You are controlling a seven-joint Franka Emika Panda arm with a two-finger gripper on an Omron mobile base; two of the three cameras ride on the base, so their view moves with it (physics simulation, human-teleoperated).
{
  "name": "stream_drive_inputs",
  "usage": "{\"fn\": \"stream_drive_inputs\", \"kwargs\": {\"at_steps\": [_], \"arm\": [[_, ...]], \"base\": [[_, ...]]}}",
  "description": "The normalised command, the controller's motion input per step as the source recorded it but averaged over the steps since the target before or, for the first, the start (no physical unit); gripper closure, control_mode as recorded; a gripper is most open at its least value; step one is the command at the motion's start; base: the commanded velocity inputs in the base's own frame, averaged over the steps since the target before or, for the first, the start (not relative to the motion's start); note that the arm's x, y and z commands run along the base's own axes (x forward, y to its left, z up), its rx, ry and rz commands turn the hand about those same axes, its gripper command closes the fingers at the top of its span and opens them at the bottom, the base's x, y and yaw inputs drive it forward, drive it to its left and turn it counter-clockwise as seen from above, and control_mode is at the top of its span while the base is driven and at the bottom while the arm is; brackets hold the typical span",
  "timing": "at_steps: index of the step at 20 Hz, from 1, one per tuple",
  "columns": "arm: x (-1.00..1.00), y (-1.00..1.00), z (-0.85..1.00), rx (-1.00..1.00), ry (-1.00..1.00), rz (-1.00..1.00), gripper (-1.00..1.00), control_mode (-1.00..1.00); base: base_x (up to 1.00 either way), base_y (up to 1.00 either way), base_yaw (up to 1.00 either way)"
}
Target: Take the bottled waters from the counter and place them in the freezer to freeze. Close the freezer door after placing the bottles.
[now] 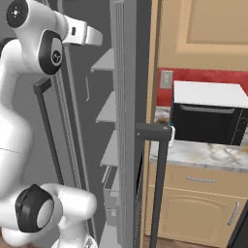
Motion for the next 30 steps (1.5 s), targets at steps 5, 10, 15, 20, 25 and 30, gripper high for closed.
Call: {"fn": "stream_drive_inputs", "kwargs": {"at_steps": [5,10,15,20,25,30], "arm": [[-0.64,0.02,-0.33,0.10,0.02,0.00,-1.00,-1.00],[-0.59,0.00,-0.40,0.05,0.07,0.01,-1.00,-1.00],[-0.59,0.11,-0.38,0.00,0.08,0.05,-1.00,-1.00],[-0.39,0.29,-0.52,0.00,0.06,0.06,-1.00,-1.00],[-0.22,0.33,-0.45,0.00,0.08,0.07,-1.00,-1.00],[-0.17,0.23,-0.47,0.00,0.11,0.08,-1.00,-1.00]], "base": [[0.00,0.00,0.00],[0.00,0.00,0.00],[0.00,0.00,0.00],[0.00,0.00,0.00],[0.00,0.00,0.00],[0.00,0.00,0.00]]}}
